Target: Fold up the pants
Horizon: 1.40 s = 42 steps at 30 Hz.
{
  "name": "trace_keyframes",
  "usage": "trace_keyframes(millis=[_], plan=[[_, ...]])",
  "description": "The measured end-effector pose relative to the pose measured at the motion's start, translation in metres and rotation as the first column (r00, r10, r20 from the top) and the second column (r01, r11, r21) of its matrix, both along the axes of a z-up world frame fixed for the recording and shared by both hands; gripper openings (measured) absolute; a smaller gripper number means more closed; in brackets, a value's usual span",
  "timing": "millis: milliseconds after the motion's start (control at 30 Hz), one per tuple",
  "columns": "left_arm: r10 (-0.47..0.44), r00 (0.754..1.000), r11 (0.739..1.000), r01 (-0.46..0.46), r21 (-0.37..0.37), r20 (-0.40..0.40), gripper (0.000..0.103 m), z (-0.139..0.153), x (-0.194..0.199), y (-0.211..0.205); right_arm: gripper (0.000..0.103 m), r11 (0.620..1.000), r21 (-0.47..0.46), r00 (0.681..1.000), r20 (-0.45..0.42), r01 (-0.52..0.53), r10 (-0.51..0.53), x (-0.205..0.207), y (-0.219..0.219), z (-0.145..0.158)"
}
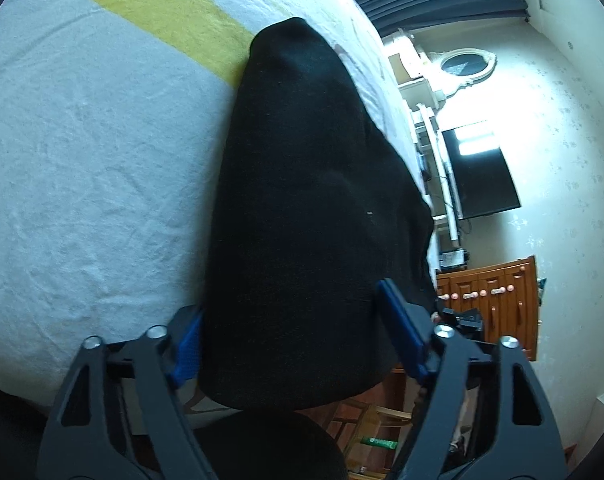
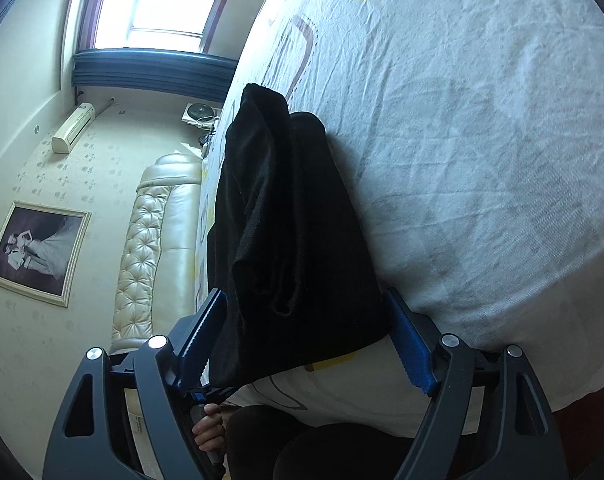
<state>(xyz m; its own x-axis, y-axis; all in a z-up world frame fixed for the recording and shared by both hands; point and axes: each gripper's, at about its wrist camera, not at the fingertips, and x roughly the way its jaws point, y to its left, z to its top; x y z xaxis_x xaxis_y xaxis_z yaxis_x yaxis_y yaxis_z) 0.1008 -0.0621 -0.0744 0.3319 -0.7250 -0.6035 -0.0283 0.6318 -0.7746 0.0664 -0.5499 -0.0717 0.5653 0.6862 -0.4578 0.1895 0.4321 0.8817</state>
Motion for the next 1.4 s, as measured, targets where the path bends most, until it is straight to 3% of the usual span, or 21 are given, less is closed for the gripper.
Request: trace_keyframes(millis=[33, 67, 167, 300, 867, 1400], plan=[[0.000, 1.000, 1.000, 0.000, 0.005, -0.004, 0.063, -0.002, 0.000, 0.001, 0.060, 0.999, -0.033, 1.000, -0.009, -0.002, 0.002, 0.000, 0.001, 0.000], [0.004, 1.000, 1.000, -0.004, 0.009, -0.007, 0.059, -0.002, 0.000, 0.002, 0.055, 0.998, -0.058, 1.000, -0.017, -0.009, 0.008, 0.000, 0.002, 0.000], [-0.007, 1.000, 0.998, 0.006, 0.066, 0.020, 0.051, 0.004, -0.001, -0.001, 0.050, 0.997, -0.074, 1.000, -0.009, -0.009, 0.008, -0.001, 0.005, 0.000], [0.003, 0.999, 0.992, -0.009, 0.122, 0.044, 0.046, 0.011, -0.003, -0.004, 0.049, 0.997, -0.074, 1.000, -0.008, -0.001, 0.001, -0.002, 0.009, 0.002], [0.039, 0.998, 0.984, -0.045, 0.173, 0.042, 0.040, 0.016, -0.009, 0.013, 0.049, 0.994, -0.110, 1.000, -0.022, -0.001, -0.002, 0.006, 0.035, 0.011], [0.129, 0.991, 0.958, -0.132, 0.256, 0.026, 0.039, 0.027, -0.025, 0.092, 0.049, 0.979, -0.096, 0.984, -0.040, -0.178, 0.174, 0.031, 0.108, 0.008]])
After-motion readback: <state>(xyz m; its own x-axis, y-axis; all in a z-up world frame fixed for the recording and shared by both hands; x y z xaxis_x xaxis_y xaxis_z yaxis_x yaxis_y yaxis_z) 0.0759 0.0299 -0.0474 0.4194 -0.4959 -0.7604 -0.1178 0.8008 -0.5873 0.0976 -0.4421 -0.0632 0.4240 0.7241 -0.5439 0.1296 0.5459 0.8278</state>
